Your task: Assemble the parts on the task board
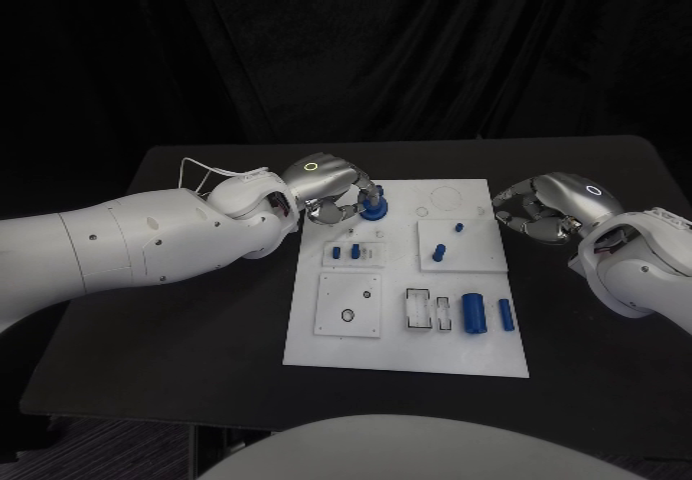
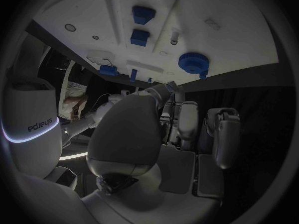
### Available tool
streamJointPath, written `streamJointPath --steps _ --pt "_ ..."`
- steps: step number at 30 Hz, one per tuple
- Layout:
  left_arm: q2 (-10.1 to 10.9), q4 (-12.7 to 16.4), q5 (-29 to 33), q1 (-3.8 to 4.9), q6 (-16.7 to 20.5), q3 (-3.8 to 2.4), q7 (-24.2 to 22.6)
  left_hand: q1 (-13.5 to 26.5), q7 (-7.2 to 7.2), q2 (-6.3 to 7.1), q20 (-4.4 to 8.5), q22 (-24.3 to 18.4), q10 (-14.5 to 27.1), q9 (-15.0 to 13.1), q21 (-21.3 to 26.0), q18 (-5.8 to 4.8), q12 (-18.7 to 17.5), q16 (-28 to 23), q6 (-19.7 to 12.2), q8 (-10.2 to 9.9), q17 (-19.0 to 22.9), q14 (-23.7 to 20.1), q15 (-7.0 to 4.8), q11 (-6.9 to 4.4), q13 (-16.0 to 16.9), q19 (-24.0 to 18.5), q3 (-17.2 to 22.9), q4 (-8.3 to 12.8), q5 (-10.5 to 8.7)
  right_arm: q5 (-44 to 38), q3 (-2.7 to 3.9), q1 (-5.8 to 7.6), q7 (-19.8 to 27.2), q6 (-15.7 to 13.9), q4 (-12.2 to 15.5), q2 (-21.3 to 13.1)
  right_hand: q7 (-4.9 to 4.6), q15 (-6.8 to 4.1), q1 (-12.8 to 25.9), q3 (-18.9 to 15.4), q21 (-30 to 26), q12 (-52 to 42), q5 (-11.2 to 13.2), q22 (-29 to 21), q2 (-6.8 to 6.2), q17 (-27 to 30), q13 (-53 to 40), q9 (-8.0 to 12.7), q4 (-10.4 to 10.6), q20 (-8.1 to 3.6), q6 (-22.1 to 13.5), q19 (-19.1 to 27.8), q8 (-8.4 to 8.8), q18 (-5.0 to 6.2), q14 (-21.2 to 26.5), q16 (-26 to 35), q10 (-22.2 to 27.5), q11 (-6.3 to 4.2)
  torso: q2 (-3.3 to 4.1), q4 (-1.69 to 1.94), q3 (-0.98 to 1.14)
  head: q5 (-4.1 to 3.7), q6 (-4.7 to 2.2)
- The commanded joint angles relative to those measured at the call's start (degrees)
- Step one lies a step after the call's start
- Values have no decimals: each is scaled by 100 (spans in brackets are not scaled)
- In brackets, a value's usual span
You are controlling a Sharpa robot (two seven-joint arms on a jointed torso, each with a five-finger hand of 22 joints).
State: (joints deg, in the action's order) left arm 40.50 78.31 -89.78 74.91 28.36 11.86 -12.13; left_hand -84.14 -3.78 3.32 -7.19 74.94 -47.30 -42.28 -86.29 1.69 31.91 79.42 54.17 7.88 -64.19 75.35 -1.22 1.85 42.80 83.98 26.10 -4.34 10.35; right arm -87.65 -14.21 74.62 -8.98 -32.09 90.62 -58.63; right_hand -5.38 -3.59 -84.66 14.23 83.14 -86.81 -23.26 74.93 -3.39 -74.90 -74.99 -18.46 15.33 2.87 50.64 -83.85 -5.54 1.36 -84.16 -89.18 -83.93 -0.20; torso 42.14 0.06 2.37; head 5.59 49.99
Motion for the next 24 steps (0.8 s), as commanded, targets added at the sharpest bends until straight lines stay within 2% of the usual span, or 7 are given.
streamJointPath --steps 1,4,10,24 --pt "31 37 -12 28 -79 5 96 36 -98 -2 45 1343 -46 -243 17 -45 -29 -15 97 6 8 -6 1 -12 -8 192 -17 -23 -21 -13 4 -12 -21 28 -5 1 12 -30 44 1 -3 25 -32 1282 -13 -1448 -1159 4 19 -39 38 -290 18 35 -565 -2 -284 -14 3 3 7 -3 1" --pt "56 30 -12 38 -241 14 118 37 -96 3 45 1337 -46 -237 31 -41 -55 -30 80 -13 38 -24 2 -12 -25 176 -16 -24 -30 -13 4 -12 -21 30 -6 1 12 -29 46 0 -7 33 -30 1281 -20 -1443 -1151 6 19 -39 37 -288 20 35 -564 4 -277 -13 3 8 7 -3 1" --pt "69 -42 -12 38 -566 22 191 60 -99 8 43 1333 -46 -231 44 -37 -99 -45 70 -37 64 -42 7 -4 -53 163 -24 -42 -61 -13 4 -12 -19 36 -7 2 12 -29 46 0 -7 33 -30 1281 -20 -1443 -1151 6 19 -39 37 -288 20 35 -564 4 -277 -13 7 -6 6 14 1" --pt "102 -97 -12 3 -931 24 323 155 -102 18 37 1331 -49 -227 50 -36 -183 -59 58 -78 90 -58 30 22 -105 157 -81 -113 -123 -13 4 -13 -16 52 -9 14 12 -29 46 0 -7 33 -30 1281 -20 -1443 -1151 6 19 -39 37 -288 20 35 -564 4 -277 -13 25 -9 -12 31 1"
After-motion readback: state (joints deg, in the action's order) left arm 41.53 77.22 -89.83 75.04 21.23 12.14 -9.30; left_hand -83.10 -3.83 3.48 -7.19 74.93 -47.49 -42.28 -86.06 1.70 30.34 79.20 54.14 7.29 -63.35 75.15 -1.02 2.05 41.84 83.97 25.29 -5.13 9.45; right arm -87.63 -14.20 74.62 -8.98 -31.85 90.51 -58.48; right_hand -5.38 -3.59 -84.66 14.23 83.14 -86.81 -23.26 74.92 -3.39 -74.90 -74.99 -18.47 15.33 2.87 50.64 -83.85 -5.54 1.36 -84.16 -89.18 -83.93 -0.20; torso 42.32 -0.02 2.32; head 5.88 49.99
